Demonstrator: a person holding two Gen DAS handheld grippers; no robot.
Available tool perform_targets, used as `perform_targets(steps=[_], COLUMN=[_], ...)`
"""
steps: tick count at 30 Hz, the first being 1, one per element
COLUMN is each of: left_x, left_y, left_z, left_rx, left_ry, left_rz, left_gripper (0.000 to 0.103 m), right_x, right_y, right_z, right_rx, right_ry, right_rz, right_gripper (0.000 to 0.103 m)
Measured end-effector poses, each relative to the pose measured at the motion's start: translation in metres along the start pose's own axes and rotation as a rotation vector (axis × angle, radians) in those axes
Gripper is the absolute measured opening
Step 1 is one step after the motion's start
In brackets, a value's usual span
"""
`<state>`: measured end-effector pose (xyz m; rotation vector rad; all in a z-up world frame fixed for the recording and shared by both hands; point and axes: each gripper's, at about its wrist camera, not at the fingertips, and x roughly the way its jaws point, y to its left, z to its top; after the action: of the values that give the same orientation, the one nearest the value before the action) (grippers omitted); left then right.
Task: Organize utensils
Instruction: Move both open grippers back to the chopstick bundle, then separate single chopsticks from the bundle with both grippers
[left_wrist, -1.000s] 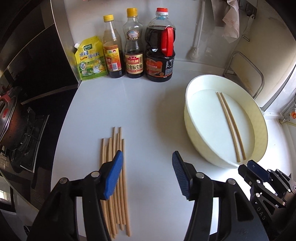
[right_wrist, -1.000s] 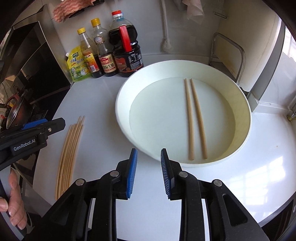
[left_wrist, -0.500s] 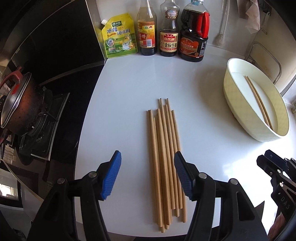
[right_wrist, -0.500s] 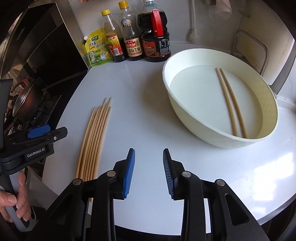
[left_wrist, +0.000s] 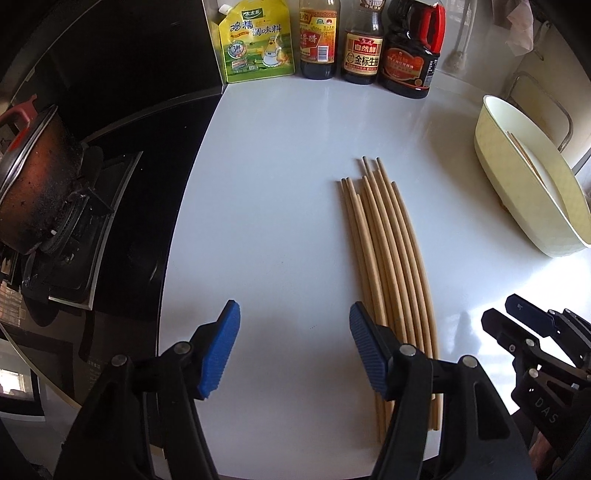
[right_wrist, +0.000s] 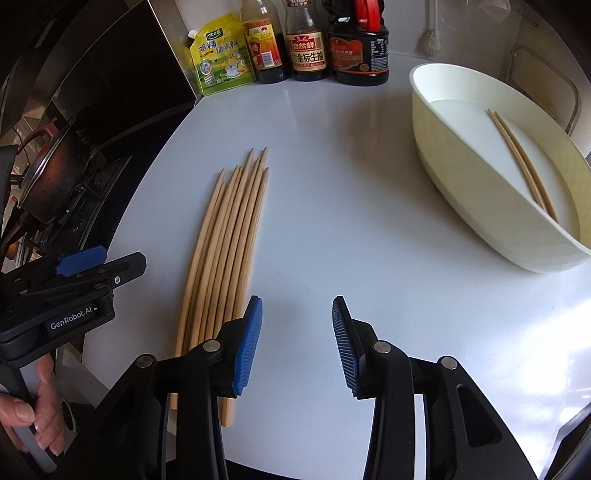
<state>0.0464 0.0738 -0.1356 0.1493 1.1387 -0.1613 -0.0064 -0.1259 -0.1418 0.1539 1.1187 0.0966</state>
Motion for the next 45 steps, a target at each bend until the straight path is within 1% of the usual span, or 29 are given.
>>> perform_targets(steps=[8,10,13,21,26,29,35,39,41,42,45], left_x=[0.017,0.018,0.019,0.019,0.021,0.023,0.028,0.030,0.032,0.032,0.035], left_y=[0.010,0.013,0.017,0.014,0.005,0.002,0.011,0.019,0.020,0.020,0.021], left_z=[-0.010,-0.012,-0.015,-0.020,-0.020,-0.019,-0.015,-0.014,-0.014,-0.015,-0.016], left_rx=[-0.018,-0.022,-0.029,-0.026,-0.010,-0.008,-0.030,-0.042,-0.038,-0.036,-0.040], left_ry=[0.034,0.036,0.037,0.042,0.036,0.032,0.023,0.018,0.016,0.016,0.018], left_rz=[-0.034,-0.036,-0.039,-0.059,-0.073,-0.068,-0.046,-0.043,-0.032,-0.023,-0.018], left_gripper=[0.061,0.063,0.064,0.064,0.065,0.065,0.065,0.066,0.067,0.067,0.067], right_x=[0.021,0.024,0.029,0.033,0.034,0.033,0.028,0.024,0.023,0.023,0.025], right_y=[0.019,0.022,0.026,0.035,0.027,0.019,0.001,-0.007,-0.008,-0.008,-0.005], right_z=[-0.005,-0.005,-0.007,-0.004,-0.002,0.000,-0.002,-0.002,0.001,0.002,0.005], right_rx=[-0.014,-0.022,-0.032,-0.077,-0.063,-0.049,-0.023,-0.008,-0.013,-0.019,-0.046], right_ry=[0.032,0.036,0.046,0.031,0.023,0.020,0.014,0.007,-0.005,-0.009,-0.011], right_rz=[-0.014,-0.022,-0.038,-0.092,-0.108,-0.120,-0.147,-0.114,-0.110,-0.109,-0.117], right_gripper=[0.038,0.039,0.041,0.042,0.041,0.041,0.042,0.042,0.045,0.049,0.050])
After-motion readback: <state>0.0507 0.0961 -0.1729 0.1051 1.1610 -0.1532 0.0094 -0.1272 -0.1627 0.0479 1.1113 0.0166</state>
